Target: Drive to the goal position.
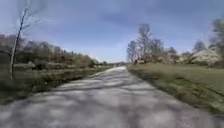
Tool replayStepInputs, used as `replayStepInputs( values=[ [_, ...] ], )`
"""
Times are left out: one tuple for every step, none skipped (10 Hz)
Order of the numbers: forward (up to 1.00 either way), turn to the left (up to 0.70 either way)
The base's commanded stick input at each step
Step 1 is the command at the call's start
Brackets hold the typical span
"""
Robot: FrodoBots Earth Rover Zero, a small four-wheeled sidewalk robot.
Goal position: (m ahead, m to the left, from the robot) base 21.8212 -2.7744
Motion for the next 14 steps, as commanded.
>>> replayStepInputs(
  values=[
    [0.85, 0.00],
    [0.85, 0.00],
    [0.85, 0.00],
    [0.85, 0.00],
    [0.85, 0.00],
    [0.85, 0.00],
    [0.85, 0.00],
    [0.85, 0.00],
    [0.85, 0.00],
    [0.85, 0.00],
    [0.85, 0.00],
    [0.85, -0.10],
    [0.85, -0.34],
    [0.85, -0.34]
  ],
)
